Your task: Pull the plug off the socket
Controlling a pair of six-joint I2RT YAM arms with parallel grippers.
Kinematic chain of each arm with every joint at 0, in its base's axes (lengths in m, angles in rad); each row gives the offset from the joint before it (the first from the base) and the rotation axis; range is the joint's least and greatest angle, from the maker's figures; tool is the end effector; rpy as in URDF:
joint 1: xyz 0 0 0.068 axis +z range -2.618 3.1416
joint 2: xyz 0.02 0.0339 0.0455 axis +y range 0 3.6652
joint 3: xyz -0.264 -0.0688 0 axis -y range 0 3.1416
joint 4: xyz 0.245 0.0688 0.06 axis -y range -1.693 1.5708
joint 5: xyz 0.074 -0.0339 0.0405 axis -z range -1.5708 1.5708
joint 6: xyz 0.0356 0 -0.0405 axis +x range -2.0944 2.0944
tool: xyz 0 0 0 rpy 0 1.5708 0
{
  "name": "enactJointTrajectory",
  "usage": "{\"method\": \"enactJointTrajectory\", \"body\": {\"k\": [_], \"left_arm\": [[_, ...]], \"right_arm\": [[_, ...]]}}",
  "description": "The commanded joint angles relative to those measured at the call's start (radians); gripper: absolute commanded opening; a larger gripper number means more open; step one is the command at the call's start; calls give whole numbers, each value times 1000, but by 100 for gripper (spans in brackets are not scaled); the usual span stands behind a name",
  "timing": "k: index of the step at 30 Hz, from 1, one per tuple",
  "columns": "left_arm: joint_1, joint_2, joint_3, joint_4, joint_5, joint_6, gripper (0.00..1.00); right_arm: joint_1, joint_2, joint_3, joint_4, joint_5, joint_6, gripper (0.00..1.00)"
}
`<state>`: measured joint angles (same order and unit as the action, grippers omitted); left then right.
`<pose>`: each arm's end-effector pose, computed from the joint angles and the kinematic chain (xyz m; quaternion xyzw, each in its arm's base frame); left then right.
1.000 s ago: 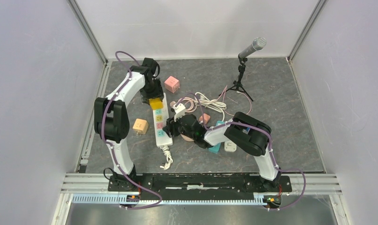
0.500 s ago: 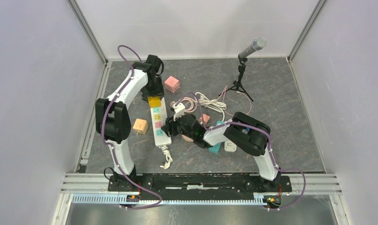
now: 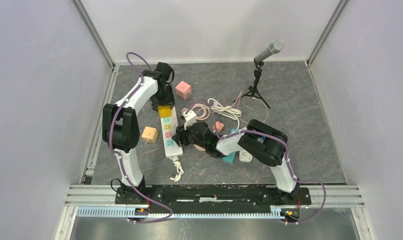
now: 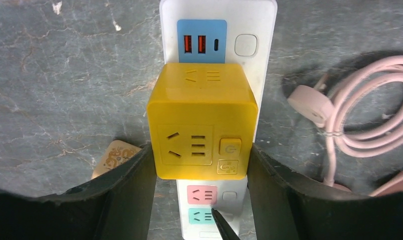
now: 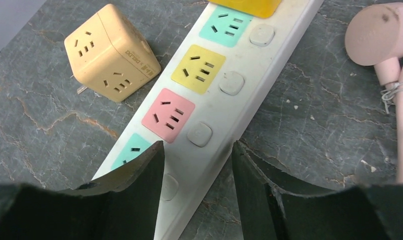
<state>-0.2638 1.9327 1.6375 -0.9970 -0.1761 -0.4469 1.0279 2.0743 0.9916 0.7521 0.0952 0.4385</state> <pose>0.3833 -0.0971 0.2417 -0.1023 0.9812 0.0335 0.1600 0.2192 0.3568 0.1210 -0.2097 0.7859 0.3597 0.4572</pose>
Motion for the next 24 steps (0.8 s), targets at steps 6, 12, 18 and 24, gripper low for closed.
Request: {"method": "enactJointTrajectory", "body": {"k": [6, 12, 18, 24], "left_arm": [[-48, -130, -90, 89, -195, -107, 35], [-61, -163, -107, 59, -284, -48, 37], [17, -214, -194, 147, 47, 7, 39], [92, -245, -249, 215, 203, -32, 38]], "right_arm": [[14, 71, 4, -196, 12, -40, 63], [24, 75, -9, -207, -10, -22, 62], [46, 85, 12, -238, 13, -28, 61], [49, 93, 27, -264, 42, -27, 59]]}}
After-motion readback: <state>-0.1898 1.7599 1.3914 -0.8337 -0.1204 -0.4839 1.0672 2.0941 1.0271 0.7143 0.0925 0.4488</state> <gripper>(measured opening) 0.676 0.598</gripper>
